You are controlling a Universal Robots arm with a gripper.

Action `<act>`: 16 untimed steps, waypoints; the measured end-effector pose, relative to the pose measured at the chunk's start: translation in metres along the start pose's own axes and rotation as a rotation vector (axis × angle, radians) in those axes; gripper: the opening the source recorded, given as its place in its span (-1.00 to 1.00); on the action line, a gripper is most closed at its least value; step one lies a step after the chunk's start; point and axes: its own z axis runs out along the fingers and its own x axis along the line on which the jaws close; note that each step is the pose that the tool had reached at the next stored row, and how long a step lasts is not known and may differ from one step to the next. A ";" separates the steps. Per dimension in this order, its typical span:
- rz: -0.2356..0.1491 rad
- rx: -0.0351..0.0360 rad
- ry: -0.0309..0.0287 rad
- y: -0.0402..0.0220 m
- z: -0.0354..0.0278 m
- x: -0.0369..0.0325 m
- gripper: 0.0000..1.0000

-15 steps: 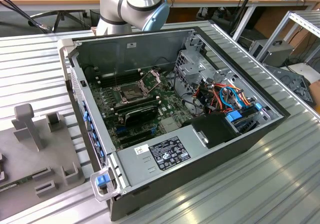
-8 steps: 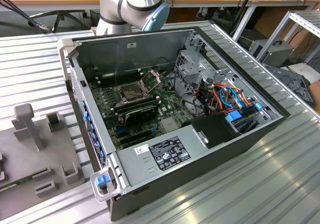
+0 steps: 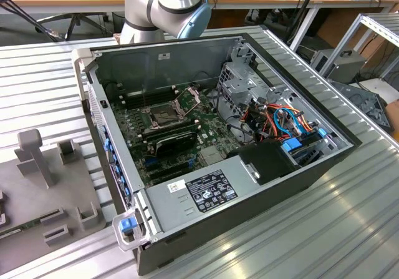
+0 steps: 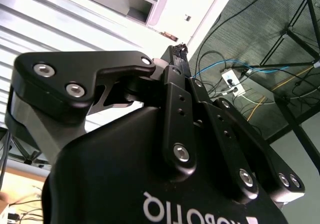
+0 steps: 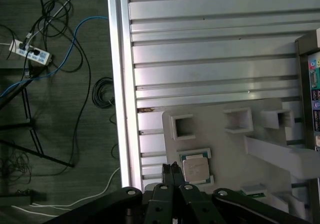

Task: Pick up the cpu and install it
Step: 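Reach for the cpu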

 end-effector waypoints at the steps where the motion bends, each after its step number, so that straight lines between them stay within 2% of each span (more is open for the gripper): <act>1: 0.000 0.0000 0.0000 0.0000 0.0005 0.0000 -0.79; 16: 0.000 0.0000 0.0000 -0.0004 0.0089 -0.0002 -0.79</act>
